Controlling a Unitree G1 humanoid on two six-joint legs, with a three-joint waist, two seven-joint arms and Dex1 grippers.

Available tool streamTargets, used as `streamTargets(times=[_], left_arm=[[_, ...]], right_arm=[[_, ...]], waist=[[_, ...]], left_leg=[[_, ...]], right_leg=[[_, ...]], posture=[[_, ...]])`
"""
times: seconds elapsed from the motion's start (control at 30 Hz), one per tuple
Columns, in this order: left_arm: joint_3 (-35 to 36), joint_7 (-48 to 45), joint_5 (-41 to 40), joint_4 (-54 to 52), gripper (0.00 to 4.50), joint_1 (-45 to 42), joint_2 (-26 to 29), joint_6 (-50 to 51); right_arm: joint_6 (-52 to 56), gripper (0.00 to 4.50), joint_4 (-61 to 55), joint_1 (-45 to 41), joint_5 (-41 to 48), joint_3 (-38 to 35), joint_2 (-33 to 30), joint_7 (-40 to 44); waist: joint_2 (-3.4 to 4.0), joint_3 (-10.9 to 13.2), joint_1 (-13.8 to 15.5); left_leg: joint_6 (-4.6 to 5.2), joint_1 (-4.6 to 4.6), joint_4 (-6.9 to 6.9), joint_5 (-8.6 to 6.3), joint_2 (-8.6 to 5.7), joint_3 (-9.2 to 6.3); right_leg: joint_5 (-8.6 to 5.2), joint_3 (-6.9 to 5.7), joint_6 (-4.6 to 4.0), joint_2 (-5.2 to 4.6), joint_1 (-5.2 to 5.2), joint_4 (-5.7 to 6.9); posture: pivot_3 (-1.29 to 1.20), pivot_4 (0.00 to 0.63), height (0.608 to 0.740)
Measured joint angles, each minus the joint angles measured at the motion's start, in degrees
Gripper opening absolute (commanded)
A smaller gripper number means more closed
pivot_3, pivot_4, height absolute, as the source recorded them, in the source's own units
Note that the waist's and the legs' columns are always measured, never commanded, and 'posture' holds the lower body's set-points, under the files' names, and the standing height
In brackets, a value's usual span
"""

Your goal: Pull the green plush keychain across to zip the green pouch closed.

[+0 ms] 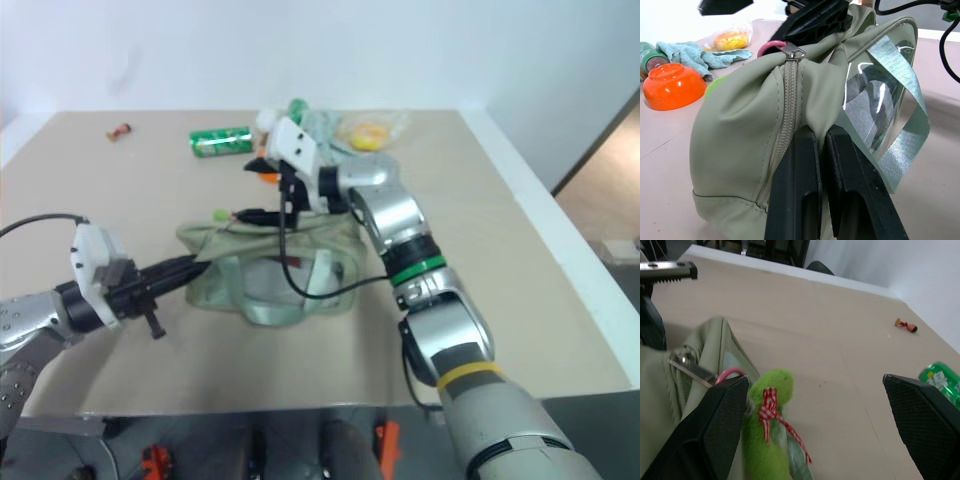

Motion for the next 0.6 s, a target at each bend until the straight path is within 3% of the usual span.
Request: streamTargets(times=[0.37, 0.6], left_arm=[[-0.1, -0.7, 0.4, 0.3, 0.0, -0.2, 0.1, -0.2], [-0.2, -1.0, 1.1, 0.8, 0.0, -1.3, 0.2, -0.1]], right_arm=[[-1.1, 4.47, -3.1, 2.7, -1.2, 0.0, -3.9, 2.7], [-0.1, 4.47, -7.1, 4.8, -1.4, 0.4, -2.2, 3.0]], waist=[[0.0, 0.0, 0.0], [0.0, 0.0, 0.0]], left_leg=[[0.0, 0.01, 0.0, 0.0, 0.0, 0.02], [0.0, 0.02, 0.0, 0.0, 0.03, 0.0]], right_leg=[[-0.01, 0.0, 0.0, 0.0, 0.01, 0.0], [0.0, -0.01, -0.01, 0.04, 0.01, 0.0]], posture=[[0.0, 0.15, 0.74], [0.0, 0.15, 0.74]])
